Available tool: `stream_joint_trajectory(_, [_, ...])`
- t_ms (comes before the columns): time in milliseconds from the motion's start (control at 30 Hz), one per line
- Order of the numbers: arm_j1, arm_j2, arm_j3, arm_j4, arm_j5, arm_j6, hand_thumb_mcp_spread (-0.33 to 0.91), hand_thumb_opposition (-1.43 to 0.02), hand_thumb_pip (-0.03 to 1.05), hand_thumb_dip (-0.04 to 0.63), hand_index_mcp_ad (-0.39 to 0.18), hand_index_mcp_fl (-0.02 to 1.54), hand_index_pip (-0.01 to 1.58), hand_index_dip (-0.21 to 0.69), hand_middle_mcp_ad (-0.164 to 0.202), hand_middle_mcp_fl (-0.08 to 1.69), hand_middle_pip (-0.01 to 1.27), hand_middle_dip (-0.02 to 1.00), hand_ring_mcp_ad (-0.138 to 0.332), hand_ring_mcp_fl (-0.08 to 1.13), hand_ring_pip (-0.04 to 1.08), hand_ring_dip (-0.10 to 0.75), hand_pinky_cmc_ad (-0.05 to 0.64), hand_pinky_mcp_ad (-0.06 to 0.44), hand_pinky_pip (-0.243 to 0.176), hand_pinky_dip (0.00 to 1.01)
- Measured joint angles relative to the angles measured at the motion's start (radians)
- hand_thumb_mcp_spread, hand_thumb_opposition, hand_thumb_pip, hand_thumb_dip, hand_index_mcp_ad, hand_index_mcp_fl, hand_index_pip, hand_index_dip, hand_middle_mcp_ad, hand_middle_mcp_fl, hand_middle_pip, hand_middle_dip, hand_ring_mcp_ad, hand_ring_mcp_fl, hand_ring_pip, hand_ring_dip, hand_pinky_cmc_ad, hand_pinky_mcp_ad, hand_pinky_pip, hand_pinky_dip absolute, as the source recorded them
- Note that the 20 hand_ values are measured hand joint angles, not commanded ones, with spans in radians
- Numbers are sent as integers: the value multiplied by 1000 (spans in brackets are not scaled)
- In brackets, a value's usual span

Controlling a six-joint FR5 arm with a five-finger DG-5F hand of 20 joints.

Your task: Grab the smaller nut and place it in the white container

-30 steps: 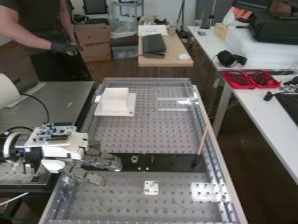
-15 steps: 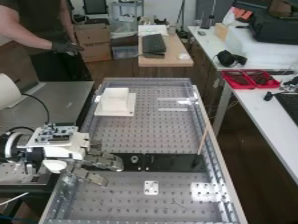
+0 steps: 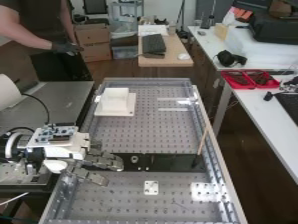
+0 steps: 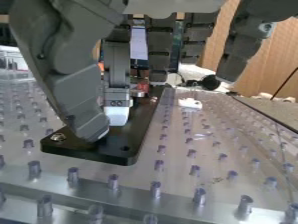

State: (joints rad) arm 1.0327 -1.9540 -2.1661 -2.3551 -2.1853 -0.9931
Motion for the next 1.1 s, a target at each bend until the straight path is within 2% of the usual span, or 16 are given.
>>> stream_joint_trajectory(533, [1, -4, 0, -2, 3, -9, 424, -815, 702, 213, -175, 197, 1548, 26, 58, 250, 124, 222, 112, 12, 96, 79, 353, 293, 10, 274])
stream_joint_trajectory(900, [7, -6, -1, 17, 3, -7, 419, -826, 679, 204, -164, 304, 1541, 12, 58, 284, 120, 222, 119, 17, 103, 87, 354, 293, 21, 278])
stream_joint_trajectory(1033, [7, -5, 2, 11, 1, -9, 419, -836, 665, 206, -164, 318, 1541, 10, 56, 281, 124, 222, 99, 31, 105, 87, 353, 293, 21, 269])
stream_joint_trajectory(1100, [7, -3, 5, 8, -1, -10, 415, -840, 660, 202, -168, 367, 1534, 3, 59, 302, 126, 237, 98, 33, 101, 87, 353, 293, 37, 271])
